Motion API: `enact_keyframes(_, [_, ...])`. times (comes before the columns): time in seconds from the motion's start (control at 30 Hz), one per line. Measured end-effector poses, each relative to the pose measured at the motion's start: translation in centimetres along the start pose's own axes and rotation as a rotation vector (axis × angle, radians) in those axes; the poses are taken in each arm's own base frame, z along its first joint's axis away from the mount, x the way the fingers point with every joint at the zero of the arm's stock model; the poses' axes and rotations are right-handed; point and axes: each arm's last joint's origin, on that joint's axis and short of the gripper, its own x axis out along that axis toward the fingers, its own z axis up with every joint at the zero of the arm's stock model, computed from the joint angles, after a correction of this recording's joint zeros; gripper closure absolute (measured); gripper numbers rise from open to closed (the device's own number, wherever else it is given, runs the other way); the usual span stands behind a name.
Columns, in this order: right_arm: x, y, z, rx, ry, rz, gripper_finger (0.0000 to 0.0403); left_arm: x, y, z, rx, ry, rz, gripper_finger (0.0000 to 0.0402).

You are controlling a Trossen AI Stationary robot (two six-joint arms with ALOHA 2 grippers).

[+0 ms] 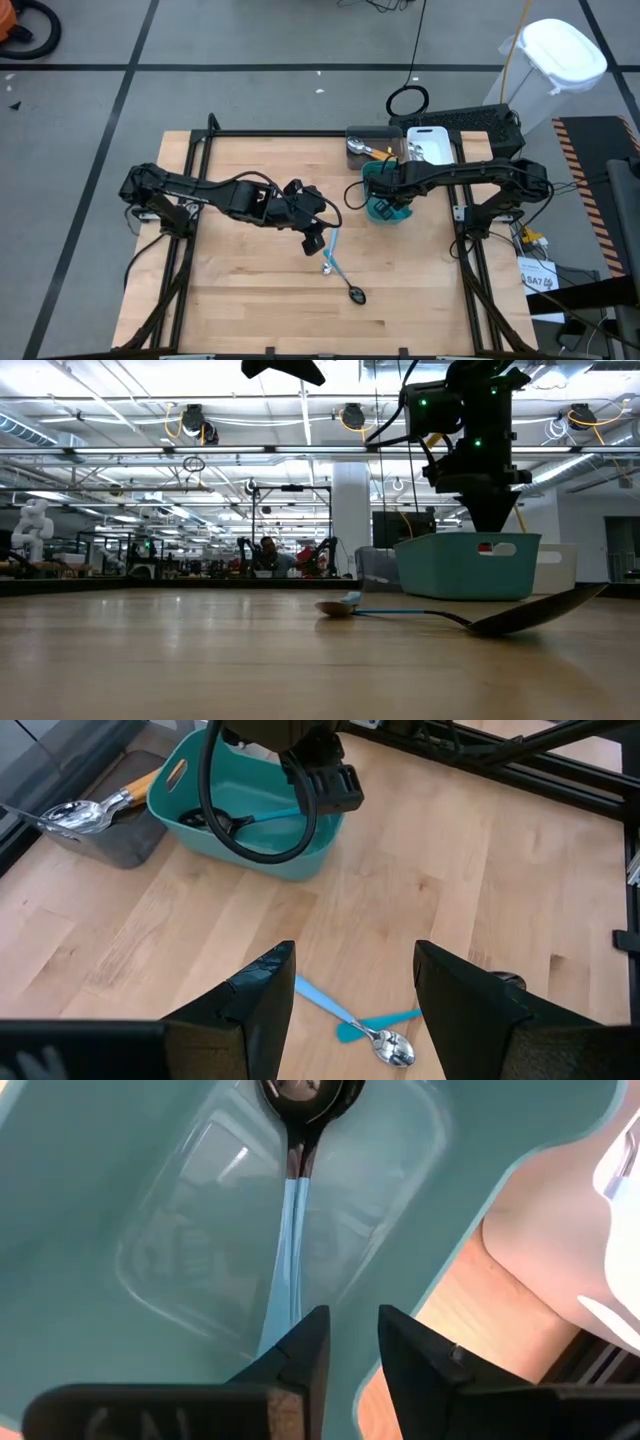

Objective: Sort silverware by color (type)
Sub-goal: Put the light blue spoon into the white bin

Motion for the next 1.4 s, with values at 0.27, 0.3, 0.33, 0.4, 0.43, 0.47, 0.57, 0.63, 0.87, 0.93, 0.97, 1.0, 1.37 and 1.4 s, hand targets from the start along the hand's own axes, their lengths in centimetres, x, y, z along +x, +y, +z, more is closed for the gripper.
enact_keyframes(0.27, [-1.2, -0.3, -0.1, 0.067, -0.006, 0.045, 0.0301, 0.0, -0.1, -0.2, -0.014, 0.035, -0.038, 0.0199])
enact_keyframes(0.3, [-1.7, -0.4, 0.0, 0.074, -0.019, 0.058, 0.0299, 0.0, -0.2, -0.3, -0.018, 0.043, -0.037, 0.0199])
enact_keyframes(0.33, [-2.2, -0.4, -0.1, 0.083, -0.034, 0.073, 0.0298, -0.1, -0.2, -0.4, -0.017, 0.051, -0.035, 0.0199])
enact_keyframes(0.4, [-3.1, -0.6, -0.2, 0.093, -0.06, 0.107, 0.0296, -0.1, -0.3, -0.7, -0.01, 0.072, -0.03, 0.0199])
enact_keyframes(0.43, [-3.6, -0.6, -0.3, 0.098, -0.07, 0.13, 0.0296, -0.2, -0.3, -0.9, -0.006, 0.083, -0.026, 0.0199])
enact_keyframes(0.47, [-4.2, -0.6, -0.4, 0.104, -0.08, 0.153, 0.0296, -0.2, -0.4, -1.0, -0.002, 0.096, -0.022, 0.0199])
enact_keyframes(0.57, [-5.8, -0.7, -1.3, 0.104, -0.093, 0.252, 0.0296, -0.4, -0.5, -1.7, -0.01, 0.146, -0.006, 0.0199])
enact_keyframes(0.63, [-6.8, -0.5, -2.2, 0.076, -0.097, 0.337, 0.0296, -0.6, -0.6, -2.2, -0.018, 0.182, 0.008, 0.0199])
enact_keyframes(0.87, [-9.2, 1.9, -5.2, 0.042, -0.177, 0.499, 0.0296, -0.8, -2.1, -3.4, 0.027, 0.238, -0.032, 0.0199])
enact_keyframes(0.93, [-9.5, 2.9, -5.9, 0.042, -0.208, 0.519, 0.0296, -0.5, -2.9, -3.9, 0.044, 0.259, -0.049, 0.0199])
enact_keyframes(0.97, [-9.6, 3.4, -6.2, 0.044, -0.227, 0.534, 0.0296, -0.3, -3.3, -4.1, 0.052, 0.265, -0.056, 0.0199])
enact_keyframes(1.0, [-9.8, 4.0, -6.5, 0.042, -0.247, 0.553, 0.0296, -0.3, -3.8, -4.6, 0.067, 0.279, -0.061, 0.0199])
enact_keyframes(1.37, [-10.1, 9.0, -10.2, -0.005, -0.228, 0.696, 0.0296, 1.1, -7.7, -7.5, 0.033, 0.332, -0.081, 0.0199])
enact_keyframes(1.4, [-10.1, 9.1, -10.6, -0.004, -0.216, 0.696, 0.0296, 1.1, -7.7, -7.5, 0.015, 0.314, -0.062, 0.0199])
